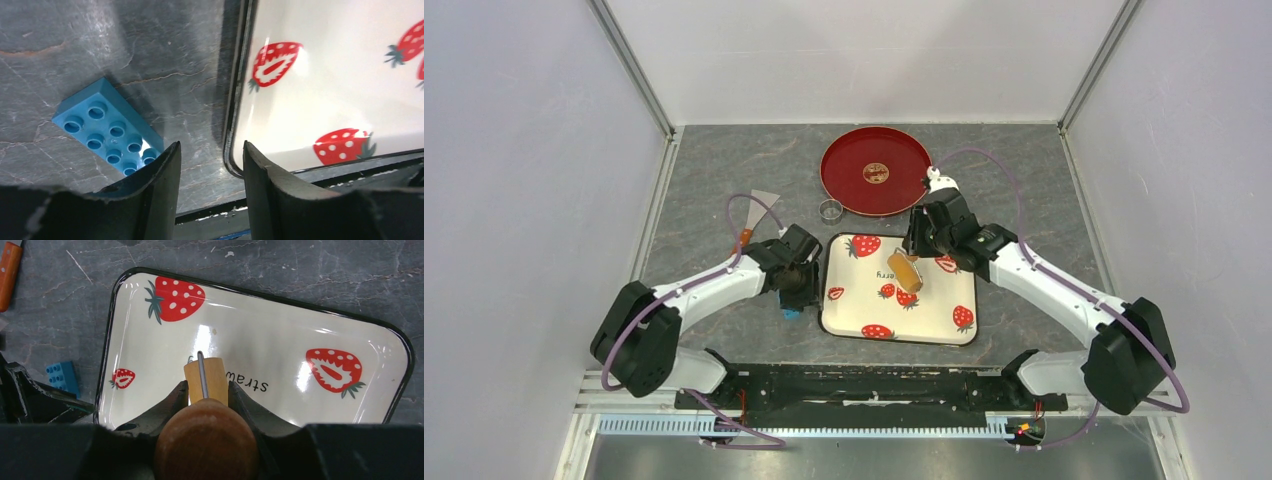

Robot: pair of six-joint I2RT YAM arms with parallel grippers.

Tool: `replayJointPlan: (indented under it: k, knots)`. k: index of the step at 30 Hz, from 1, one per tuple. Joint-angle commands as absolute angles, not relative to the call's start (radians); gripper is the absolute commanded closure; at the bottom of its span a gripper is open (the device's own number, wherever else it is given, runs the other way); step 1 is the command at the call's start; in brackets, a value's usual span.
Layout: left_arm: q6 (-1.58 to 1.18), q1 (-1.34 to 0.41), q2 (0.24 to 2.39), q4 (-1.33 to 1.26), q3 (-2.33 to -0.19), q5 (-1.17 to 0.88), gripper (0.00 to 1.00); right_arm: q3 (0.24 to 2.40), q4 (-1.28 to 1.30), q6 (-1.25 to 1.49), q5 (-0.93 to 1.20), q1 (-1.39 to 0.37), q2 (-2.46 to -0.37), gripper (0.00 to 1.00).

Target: Roll out the dumpling wrappers from the dough

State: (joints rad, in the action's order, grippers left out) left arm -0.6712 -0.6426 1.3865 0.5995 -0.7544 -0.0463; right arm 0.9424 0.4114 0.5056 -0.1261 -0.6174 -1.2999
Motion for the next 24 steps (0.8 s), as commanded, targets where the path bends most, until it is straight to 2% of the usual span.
replayJointPlan:
  k: [1, 7, 15, 24]
  knots:
    - [-0.635, -0.65, 1.341, 0.62, -0.835, -0.034, 0.48, 0.93, 0.251, 0.539, -0.095, -0.607, -1.292, 1.0]
    - [-0.637, -0.658, 1.334, 0.546, -0.877, -0.118, 0.53, 0.761, 0.088, 0.554, -0.125, -0.607, -1.247, 1.0]
    - [-0.704, -0.712, 1.466, 0.352, -0.931, -0.259, 0.72, 0.611, 0.028, 0.569, -0.17, -0.606, -1.194, 1.0]
    - [-0.76, -0.83, 1.707, 0.226, -1.121, -0.341, 0.73, 0.58, 0.047, 0.606, -0.178, -0.606, -1.149, 1.0]
